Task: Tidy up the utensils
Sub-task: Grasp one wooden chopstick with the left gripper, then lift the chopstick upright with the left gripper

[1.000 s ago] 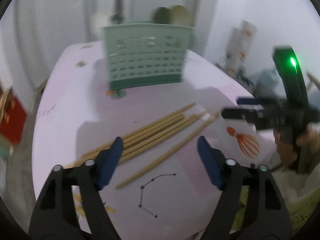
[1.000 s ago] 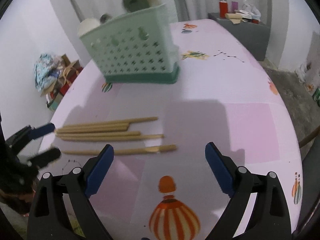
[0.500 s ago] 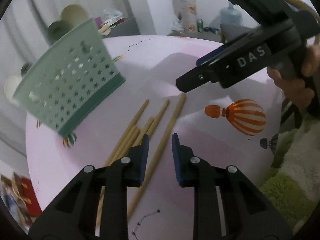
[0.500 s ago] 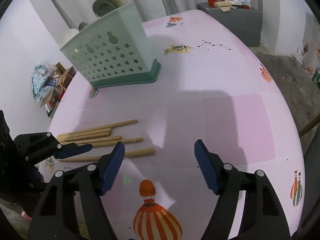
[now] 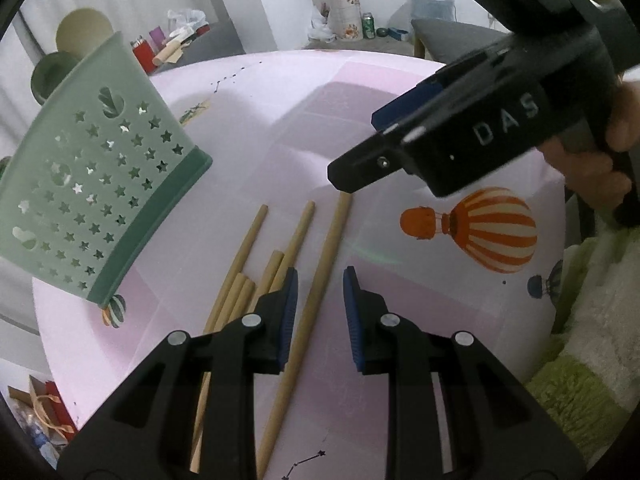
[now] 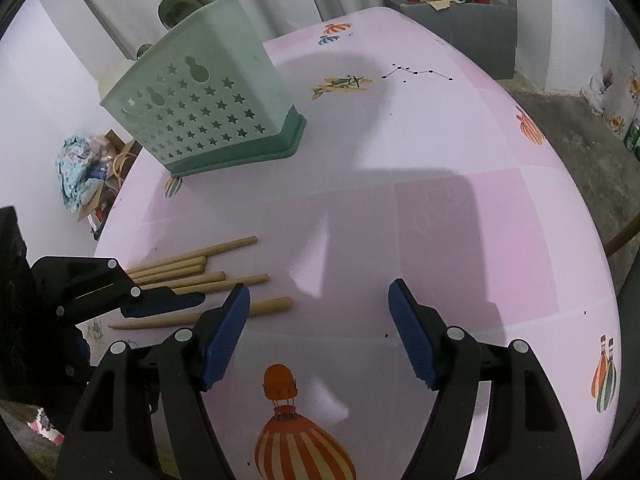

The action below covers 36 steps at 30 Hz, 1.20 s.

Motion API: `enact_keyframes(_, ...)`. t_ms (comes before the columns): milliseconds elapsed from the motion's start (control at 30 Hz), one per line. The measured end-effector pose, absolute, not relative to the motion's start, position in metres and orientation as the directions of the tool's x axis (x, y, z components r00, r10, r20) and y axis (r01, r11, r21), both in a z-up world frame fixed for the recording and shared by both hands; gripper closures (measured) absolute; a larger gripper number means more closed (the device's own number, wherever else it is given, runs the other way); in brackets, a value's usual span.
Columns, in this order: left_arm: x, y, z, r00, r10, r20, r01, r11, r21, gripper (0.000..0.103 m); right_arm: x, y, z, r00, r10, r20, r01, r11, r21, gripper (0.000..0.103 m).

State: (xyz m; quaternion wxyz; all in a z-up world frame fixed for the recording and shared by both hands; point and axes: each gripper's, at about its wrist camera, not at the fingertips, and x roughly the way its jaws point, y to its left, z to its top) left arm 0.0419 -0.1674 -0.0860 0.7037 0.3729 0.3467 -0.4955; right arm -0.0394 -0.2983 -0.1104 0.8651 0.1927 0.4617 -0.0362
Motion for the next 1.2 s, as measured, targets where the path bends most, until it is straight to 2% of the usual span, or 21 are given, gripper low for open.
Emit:
enact_keyframes(200,0.044,-0.173,-0.085,0.244,-0.421,-0.874,0.963,0.208,0.169,0.082,-0.041,-0.301,-0.112,0.581,0.119,-0.805,0.236,0.922,0.307,0.033)
enact_keyframes(400,0.044,-0.182,-0.086,0.228,-0.395,-0.89,0.971,0.165,0.175,0.095,-0.043,-0.305,-0.112,0.595,0.128,-0.794,0.238,0.915,0.326,0.033)
enact_keyframes(867,0.039,-0.186,-0.084,0.257,-0.372,-0.892,0.965,0.139,0.221,0.098,-0.05,-0.311,-0.11,0.623,0.141,-0.77,0.238,0.903,0.358,0.034)
enact_keyframes(1200,0.06,-0.161,-0.045,0.335,-0.425,-0.841,0.926,0.313,0.21,0.098,-0.056,-0.322,-0.1,0.669,0.136,-0.731,0.256,0.881,0.398,0.039)
